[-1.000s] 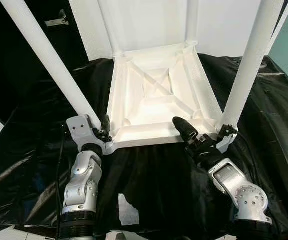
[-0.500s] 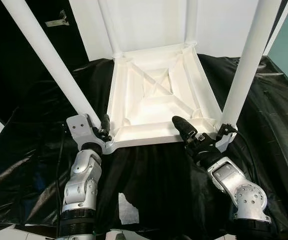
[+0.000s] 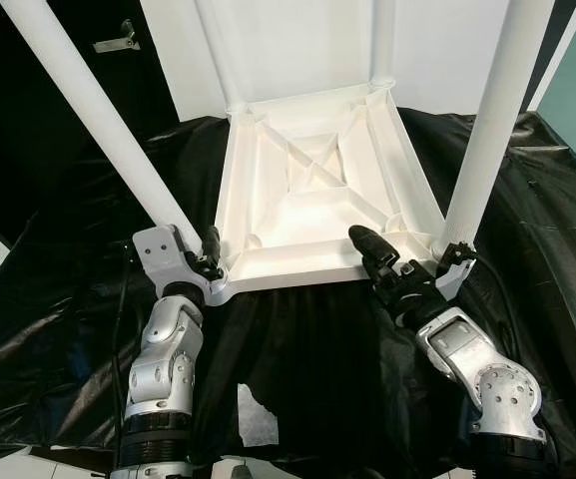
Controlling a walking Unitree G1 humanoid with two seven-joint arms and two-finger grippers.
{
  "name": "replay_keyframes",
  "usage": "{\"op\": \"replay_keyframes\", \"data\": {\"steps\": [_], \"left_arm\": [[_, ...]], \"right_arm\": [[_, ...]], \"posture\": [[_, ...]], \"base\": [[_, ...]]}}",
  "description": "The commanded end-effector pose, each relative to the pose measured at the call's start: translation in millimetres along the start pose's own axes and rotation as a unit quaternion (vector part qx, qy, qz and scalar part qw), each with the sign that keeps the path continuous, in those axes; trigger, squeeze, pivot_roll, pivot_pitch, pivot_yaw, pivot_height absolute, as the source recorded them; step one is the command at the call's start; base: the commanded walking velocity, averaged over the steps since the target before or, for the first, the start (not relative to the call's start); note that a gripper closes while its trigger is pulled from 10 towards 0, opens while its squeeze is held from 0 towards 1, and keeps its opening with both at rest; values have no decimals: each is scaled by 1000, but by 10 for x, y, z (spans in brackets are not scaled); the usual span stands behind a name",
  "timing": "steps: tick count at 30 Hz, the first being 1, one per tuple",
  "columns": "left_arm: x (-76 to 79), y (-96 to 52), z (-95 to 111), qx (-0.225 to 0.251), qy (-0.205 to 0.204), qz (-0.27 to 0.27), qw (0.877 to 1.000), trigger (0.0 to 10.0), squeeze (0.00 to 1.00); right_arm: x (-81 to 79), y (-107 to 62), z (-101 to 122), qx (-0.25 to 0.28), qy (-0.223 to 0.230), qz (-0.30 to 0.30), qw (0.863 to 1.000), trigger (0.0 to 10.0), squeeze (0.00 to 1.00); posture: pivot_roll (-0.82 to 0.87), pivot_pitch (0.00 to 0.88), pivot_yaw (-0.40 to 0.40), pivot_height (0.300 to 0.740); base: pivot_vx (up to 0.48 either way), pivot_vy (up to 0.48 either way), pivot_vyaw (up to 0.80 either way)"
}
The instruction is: Building children table
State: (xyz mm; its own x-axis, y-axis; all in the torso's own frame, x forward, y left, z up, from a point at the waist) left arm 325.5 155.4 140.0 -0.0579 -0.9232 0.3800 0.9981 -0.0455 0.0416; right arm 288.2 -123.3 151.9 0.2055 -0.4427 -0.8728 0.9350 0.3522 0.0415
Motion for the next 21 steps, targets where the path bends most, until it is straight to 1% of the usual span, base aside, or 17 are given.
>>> {"op": "replay_keyframes", "data": {"steps": [1,2,4,6,8,9,12,17,18,19,20,21], "left_arm": [[-99,-6,-106,-19,-57,37,997,10000,0],[-102,3,-106,-19,-57,38,997,10000,0],[-102,11,-105,-20,-56,38,997,10000,0],[-107,26,-110,-21,-55,40,997,10000,0],[-127,39,-122,-22,-55,46,997,10000,0],[-127,39,-122,-22,-55,46,997,10000,0],[-149,53,-131,-23,-60,55,996,10000,0],[-200,66,-144,-26,-62,70,995,10000,0],[-223,67,-152,-27,-60,76,995,10000,0],[-223,67,-152,-27,-60,76,995,10000,0],[-238,70,-157,-29,-59,80,995,10000,0],[-238,70,-157,-29,-59,80,995,10000,0]], "right_arm": [[-47,30,-98,4,38,-2,999,10000,0],[-90,42,-77,8,42,4,999,10000,0],[-110,52,-60,11,46,5,999,10000,0],[-50,54,-77,8,64,-11,998,10000,0],[30,44,-127,-6,59,-33,998,10000,0],[30,44,-127,-6,59,-33,998,10000,0],[75,46,-157,-22,39,-51,998,10000,0],[112,49,-216,-43,23,-67,997,10000,0],[105,51,-232,-53,2,-72,996,10000,0],[105,51,-232,-53,2,-72,996,10000,0],[88,57,-239,-62,-29,-76,995,10000,0],[88,57,-239,-62,-29,-76,995,10000,0]], "posture": [[-13,31,24,740],[-17,31,23,740],[-18,30,24,740],[-16,30,22,740],[-17,29,22,740],[-17,29,22,740],[-19,27,19,740],[-16,27,19,740],[-16,27,19,740],[-16,27,19,740],[-16,28,19,740],[-16,28,19,740]], "base": [[0,0,0],[0,0,0],[0,0,0],[0,0,0],[0,0,0],[0,0,0],[0,0,0],[0,0,0],[0,0,0],[0,0,0],[0,0,0],[0,0,0]]}}
Point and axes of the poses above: a point about 5 cm out from each wrist's last joint towards the gripper, its own y axis pointing out of the wrist towards the gripper, its own z axis along the axis of the wrist's last joint, x = y × z, the point moved 2 cm from there along y, pointing out of the wrist towards the gripper, and after that the axes turned 4 degrees about -y, right-handed, at the moved point
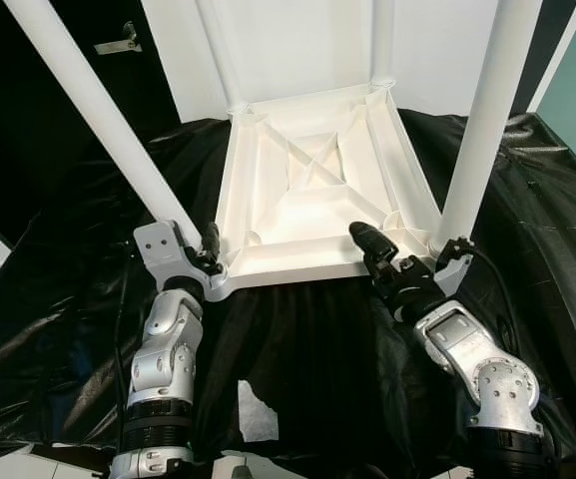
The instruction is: Building children table
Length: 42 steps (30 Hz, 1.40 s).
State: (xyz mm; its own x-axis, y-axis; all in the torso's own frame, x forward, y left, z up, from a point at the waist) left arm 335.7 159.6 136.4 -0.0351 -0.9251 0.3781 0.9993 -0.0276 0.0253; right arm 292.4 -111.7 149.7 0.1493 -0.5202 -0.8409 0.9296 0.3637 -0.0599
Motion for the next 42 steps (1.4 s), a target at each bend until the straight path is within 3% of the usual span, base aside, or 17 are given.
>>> {"op": "replay_keyframes", "data": {"steps": [1,6,8,9,11,12,14,15,17,18,20,25,27,29,37,40,42], "left_arm": [[-189,-21,-141,-26,-60,71,995,10000,0],[-192,-19,-143,-26,-54,70,996,10000,0],[-190,-26,-144,-25,-50,68,996,10000,0],[-190,-26,-144,-25,-50,68,996,10000,0],[-194,-34,-150,-24,-49,69,996,10000,0],[-194,-34,-150,-24,-49,69,996,10000,0],[-204,-43,-173,-23,-49,71,996,10000,0],[-204,-43,-173,-23,-49,71,996,10000,0],[-205,-49,-190,-23,-49,72,996,10000,0],[-205,-49,-190,-23,-49,72,996,10000,0],[-187,-50,-203,-23,-49,71,996,10000,0],[-175,-49,-203,-22,-48,69,996,10000,0],[-165,-46,-198,-21,-48,68,996,10000,0],[-144,-46,-189,-18,-48,66,996,10000,0],[-133,-52,-189,-17,-46,66,997,10000,0],[-112,-47,-184,-14,-47,64,997,10000,0],[-107,-47,-185,-14,-48,64,997,10000,0]], "right_arm": [[55,8,-141,-37,-36,-34,998,10000,0],[-76,44,-115,-41,-97,-17,994,10000,0],[-62,70,-110,-56,-248,-46,966,10000,0],[-62,70,-110,-56,-248,-46,966,10000,0],[13,85,-90,-75,-436,-83,893,10000,0],[13,85,-90,-75,-436,-83,893,10000,0],[106,120,1,-87,-614,-124,775,10000,0],[106,120,1,-87,-614,-124,775,10000,0],[160,154,90,-88,-732,-145,660,10000,0],[160,154,90,-88,-732,-145,660,10000,0],[224,182,130,-102,-814,-146,553,10000,0],[267,183,157,-111,-835,-147,519,10000,0],[307,178,170,-119,-852,-138,490,10000,0],[297,201,79,-127,-891,-83,429,10000,0],[204,292,-90,-96,-924,-32,369,10000,0],[336,349,-176,-74,-956,-16,284,10000,0],[439,342,-196,-76,-962,-16,261,10000,0]], "posture": [[-16,28,19,740],[-11,31,21,740],[-9,31,20,740],[-9,31,20,740],[-6,32,10,740],[-6,32,10,740],[-9,31,4,740],[-9,31,4,740],[-11,30,4,740],[-11,30,4,740],[-12,28,1,740],[-11,26,-1,740],[-10,27,-4,740],[-10,27,-4,740],[-6,27,-5,740],[2,24,-10,740],[2,23,-10,740]], "base": [[0,0,0],[0,0,0],[0,0,0],[0,0,0],[0,0,0],[0,0,0],[0,0,0],[0,0,0],[0,0,0],[0,0,0],[0,0,0],[0,0,0],[0,0,0],[0,0,0],[0,0,0],[0,0,0],[0,0,0]]}}
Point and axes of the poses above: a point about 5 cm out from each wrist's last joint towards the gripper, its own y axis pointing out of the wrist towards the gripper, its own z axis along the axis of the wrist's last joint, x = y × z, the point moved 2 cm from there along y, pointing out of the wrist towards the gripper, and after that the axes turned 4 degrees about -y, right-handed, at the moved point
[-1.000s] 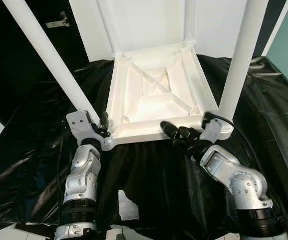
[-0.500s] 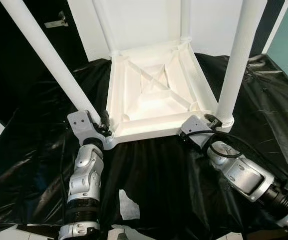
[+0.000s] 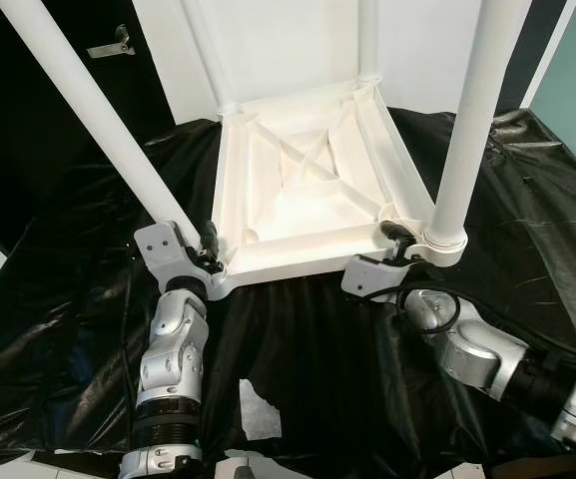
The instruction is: Building children table
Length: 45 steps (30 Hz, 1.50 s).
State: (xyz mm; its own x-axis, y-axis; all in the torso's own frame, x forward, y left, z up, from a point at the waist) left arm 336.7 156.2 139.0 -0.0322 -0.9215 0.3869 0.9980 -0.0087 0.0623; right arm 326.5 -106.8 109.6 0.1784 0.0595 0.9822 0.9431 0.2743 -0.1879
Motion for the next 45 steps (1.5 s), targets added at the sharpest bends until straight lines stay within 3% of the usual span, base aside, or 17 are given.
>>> {"op": "replay_keyframes", "data": {"steps": [1,6,10,11,12,15,16,27,28,29,33,34,36,37,41,44,45], "left_arm": [[-148,-67,-194,-34,-42,63,997,10000,0],[-149,-68,-191,-33,-42,64,997,10000,0],[-157,-66,-189,-33,-43,64,996,10000,0],[-159,-65,-189,-34,-42,63,997,10000,0],[-158,-64,-190,-34,-42,63,997,10000,0],[-155,-64,-193,-35,-41,62,997,10000,0],[-151,-64,-199,-36,-40,60,997,10000,0],[-90,-56,-194,-33,-25,40,998,10000,0],[-66,-58,-186,-29,-29,33,999,10000,706],[-24,-66,-169,-24,-38,19,999,10000,1000],[118,-91,-99,-4,-60,-27,998,10000,1000],[234,-117,-34,11,-74,-63,995,10000,871],[282,-130,-8,16,-81,-78,994,10000,871],[337,-153,20,22,-89,-98,991,10000,0],[395,-193,52,26,-105,-126,986,10000,0],[417,-248,92,20,-146,-165,975,10000,0],[425,-290,91,7,-170,-191,967,10000,0]], "right_arm": [[-179,-9,-31,2,-36,8,999,10000,0],[-378,-53,-127,-13,-65,14,998,10000,0],[-449,-70,-177,-22,-76,4,997,10000,0],[-467,-75,-195,-26,-78,-2,997,7451,0],[-463,-77,-205,-30,-79,-11,996,4196,0],[-447,-75,-212,-33,-77,-20,996,3333,0],[-428,-67,-224,-38,-75,-34,996,0,0],[-380,-52,-295,-70,-36,-81,994,0,0],[-379,-45,-304,-72,-33,-83,993,0,0],[-376,-39,-312,-73,-31,-84,993,0,0],[-376,-31,-333,-77,-27,-85,993,0,0],[-381,-30,-344,-79,-25,-86,993,0,0],[-384,-30,-348,-80,-25,-86,993,0,0],[-386,-30,-350,-80,-24,-86,993,0,0],[-390,-27,-345,-79,-23,-87,993,0,0],[-379,-23,-337,-78,-25,-96,992,0,0],[-364,-22,-340,-79,-26,-103,991,2235,0]], "posture": [[4,21,-11,740],[6,23,-11,740],[6,24,-9,740],[7,25,-8,740],[5,26,-4,740],[5,26,-4,740],[5,26,-3,740],[0,21,2,740],[0,21,2,740],[-2,23,2,740],[-1,24,2,740],[0,25,2,740],[0,25,2,740],[0,25,2,740],[2,28,4,740],[4,29,5,740],[3,29,6,740]], "base": [[0,0,0],[0,0,0],[0,0,0],[0,0,0],[0,0,0],[0,0,0],[0,0,0],[0,0,0],[0,0,0],[0,0,0],[0,0,0],[0,0,0],[0,0,0],[0,0,0],[0,0,0],[0,0,0],[0,0,0]]}}
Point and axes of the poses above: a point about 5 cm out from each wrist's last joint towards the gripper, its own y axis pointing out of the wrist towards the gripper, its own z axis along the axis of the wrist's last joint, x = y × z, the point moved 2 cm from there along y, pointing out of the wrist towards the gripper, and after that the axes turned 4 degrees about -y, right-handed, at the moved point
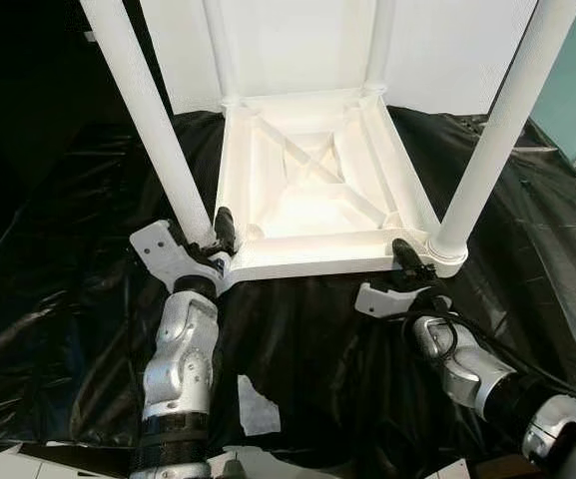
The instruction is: Building children table
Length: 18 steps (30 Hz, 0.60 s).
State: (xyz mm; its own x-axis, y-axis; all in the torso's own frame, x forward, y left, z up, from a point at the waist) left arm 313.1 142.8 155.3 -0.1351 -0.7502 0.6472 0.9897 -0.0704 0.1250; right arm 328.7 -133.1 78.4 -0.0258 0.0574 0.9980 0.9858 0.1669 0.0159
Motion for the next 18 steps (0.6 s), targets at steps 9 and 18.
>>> {"op": "replay_keyframes", "data": {"steps": [9,18], "left_arm": [[262,-441,-292,-149,-51,-282,947,10000,0],[261,-526,-478,-200,-26,-283,938,10000,0]], "right_arm": [[-16,-14,-132,-41,8,-20,999,10000,0],[-25,-11,-140,-60,41,-15,997,10000,0]], "posture": [[4,28,8,740],[0,32,8,740]], "base": [[0,0,0],[0,0,0]]}}
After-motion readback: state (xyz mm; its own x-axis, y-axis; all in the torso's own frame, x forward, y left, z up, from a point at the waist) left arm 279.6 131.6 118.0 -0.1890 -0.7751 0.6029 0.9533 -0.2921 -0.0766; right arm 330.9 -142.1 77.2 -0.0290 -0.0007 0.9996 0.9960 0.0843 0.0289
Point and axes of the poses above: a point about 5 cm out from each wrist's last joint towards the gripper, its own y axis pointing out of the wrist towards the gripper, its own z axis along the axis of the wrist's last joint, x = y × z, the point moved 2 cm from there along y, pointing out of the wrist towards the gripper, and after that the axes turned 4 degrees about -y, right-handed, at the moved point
